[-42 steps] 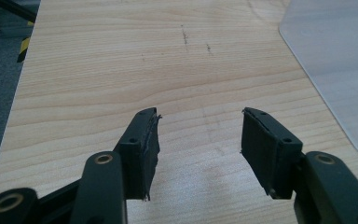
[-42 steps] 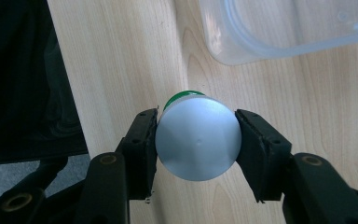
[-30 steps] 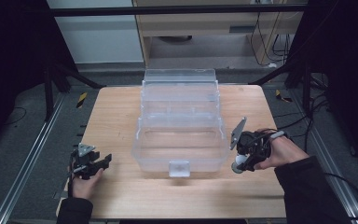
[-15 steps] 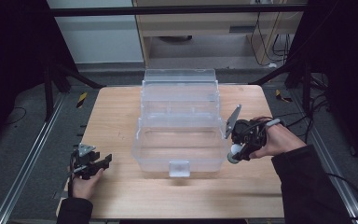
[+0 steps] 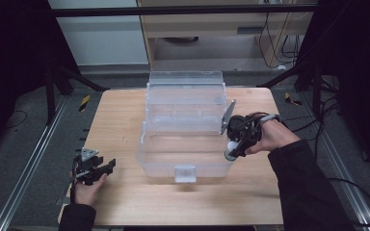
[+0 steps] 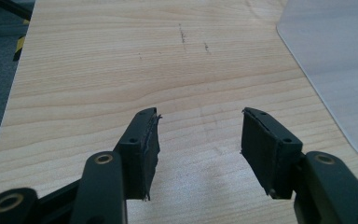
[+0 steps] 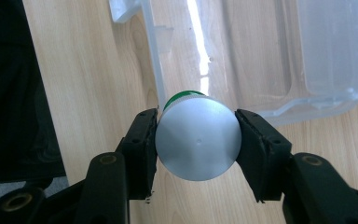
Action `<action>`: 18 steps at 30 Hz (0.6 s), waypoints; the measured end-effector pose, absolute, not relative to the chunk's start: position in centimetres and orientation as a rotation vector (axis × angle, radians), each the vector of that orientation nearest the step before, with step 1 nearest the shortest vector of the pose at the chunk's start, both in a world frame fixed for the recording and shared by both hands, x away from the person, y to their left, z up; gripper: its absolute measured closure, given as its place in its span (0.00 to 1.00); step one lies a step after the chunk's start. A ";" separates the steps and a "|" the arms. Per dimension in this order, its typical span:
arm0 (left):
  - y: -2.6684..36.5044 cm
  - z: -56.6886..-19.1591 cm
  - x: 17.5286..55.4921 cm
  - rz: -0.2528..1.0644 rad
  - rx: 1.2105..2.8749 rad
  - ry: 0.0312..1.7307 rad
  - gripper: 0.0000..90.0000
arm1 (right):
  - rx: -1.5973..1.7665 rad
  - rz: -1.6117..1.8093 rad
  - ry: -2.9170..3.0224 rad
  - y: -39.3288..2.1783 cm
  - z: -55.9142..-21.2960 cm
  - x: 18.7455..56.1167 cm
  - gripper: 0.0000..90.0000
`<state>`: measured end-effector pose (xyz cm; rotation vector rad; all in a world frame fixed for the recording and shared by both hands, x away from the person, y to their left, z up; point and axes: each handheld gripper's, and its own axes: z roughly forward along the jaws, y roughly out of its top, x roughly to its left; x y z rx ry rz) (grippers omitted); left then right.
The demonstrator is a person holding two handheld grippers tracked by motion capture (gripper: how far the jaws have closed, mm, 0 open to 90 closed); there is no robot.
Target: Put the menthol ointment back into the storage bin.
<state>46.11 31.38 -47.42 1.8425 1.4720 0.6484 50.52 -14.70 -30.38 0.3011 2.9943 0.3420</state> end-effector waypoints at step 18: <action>31.4 -47.4 46.2 0.650 1.847 1.469 0.51 | 0.291 0.308 3.012 -12.8 -33.9 53.2 0.56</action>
